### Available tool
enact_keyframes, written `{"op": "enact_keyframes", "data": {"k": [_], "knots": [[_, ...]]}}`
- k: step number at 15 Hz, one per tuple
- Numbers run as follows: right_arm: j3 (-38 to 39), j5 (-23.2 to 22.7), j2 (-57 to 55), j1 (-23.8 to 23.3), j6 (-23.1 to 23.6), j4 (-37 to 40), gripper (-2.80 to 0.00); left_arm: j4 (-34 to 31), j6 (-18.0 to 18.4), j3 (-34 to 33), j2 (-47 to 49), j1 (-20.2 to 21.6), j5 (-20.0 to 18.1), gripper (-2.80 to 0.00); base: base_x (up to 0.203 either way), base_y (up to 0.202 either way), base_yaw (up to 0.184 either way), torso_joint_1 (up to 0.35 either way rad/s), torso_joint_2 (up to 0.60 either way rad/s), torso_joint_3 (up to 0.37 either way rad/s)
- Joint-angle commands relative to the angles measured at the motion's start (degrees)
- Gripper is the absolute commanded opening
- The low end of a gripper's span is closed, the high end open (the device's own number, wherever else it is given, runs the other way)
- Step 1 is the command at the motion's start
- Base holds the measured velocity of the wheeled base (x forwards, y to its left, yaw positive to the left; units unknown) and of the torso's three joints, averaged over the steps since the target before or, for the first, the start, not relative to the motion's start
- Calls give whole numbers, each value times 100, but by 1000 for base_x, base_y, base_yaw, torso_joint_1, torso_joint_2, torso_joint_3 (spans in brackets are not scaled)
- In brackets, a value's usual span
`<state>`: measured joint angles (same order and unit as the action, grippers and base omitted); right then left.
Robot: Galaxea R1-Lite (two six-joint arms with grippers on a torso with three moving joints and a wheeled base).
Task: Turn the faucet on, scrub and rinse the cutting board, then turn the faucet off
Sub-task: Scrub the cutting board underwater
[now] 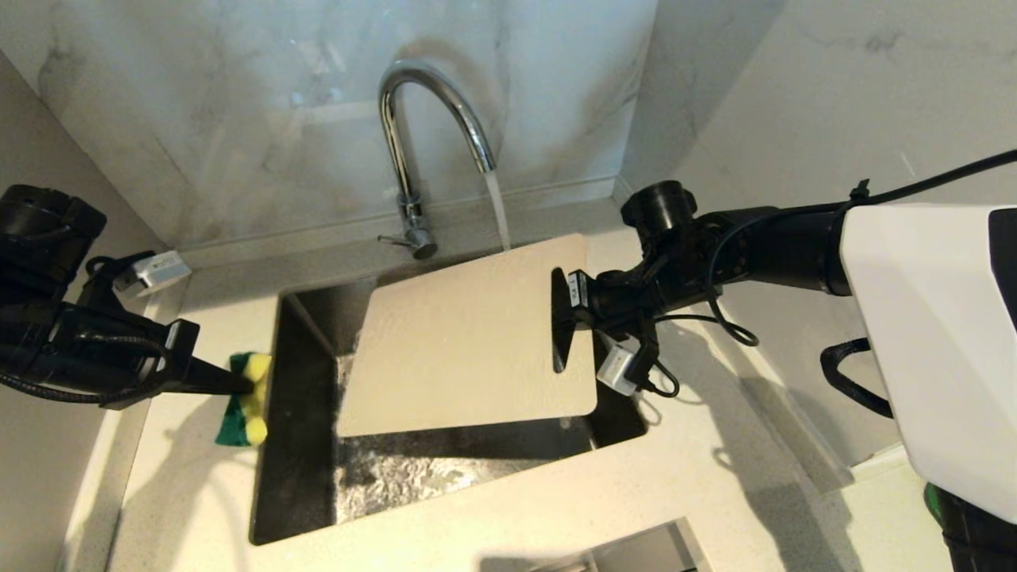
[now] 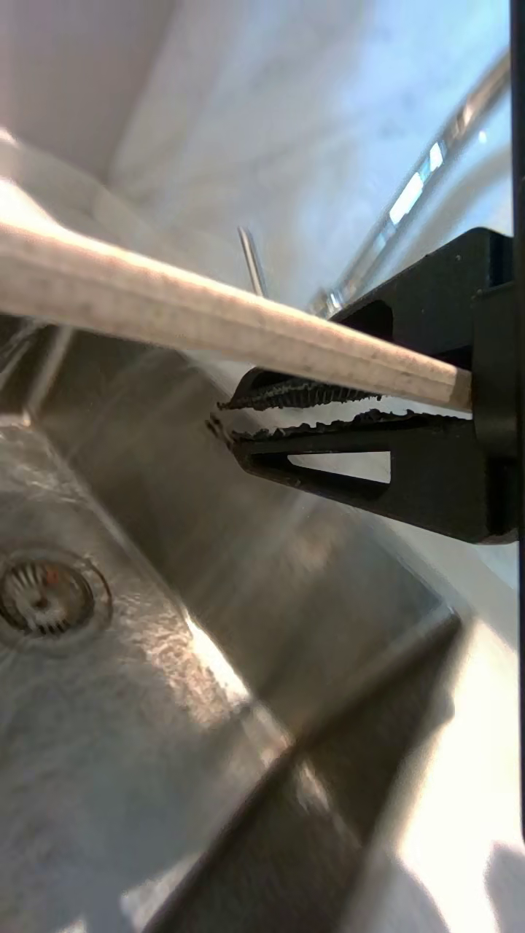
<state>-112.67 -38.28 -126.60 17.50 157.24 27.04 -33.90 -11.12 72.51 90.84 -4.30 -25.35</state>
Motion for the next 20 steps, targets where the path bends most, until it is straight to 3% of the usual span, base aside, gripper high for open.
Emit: {"op": "enact_keyframes", "data": {"k": [1, 8, 12, 16, 20], "knots": [[205, -13, 182, 109, 89, 21, -280, -20, -55, 9, -5, -82, -14, -280, 0, 0, 0, 0, 0, 0], [735, -4, 589, 342, 89, -23, -280, -20, -151, 0, -40, -232, -14, -280, 0, 0, 0, 0, 0, 0], [992, -1, 779, 421, 89, -43, -280, 8, -347, 149, -53, -647, 2, -280, 0, 0, 0, 0, 0, 0], [1115, 5, 926, 525, 89, -102, -280, -95, -499, 1232, 173, -1077, 127, -280, 0, 0, 0, 0, 0, 0], [1156, 17, 1028, 694, 89, -102, -280, -277, -763, 2281, 873, -1731, 568, -280, 0, 0, 0, 0, 0, 0]]}}
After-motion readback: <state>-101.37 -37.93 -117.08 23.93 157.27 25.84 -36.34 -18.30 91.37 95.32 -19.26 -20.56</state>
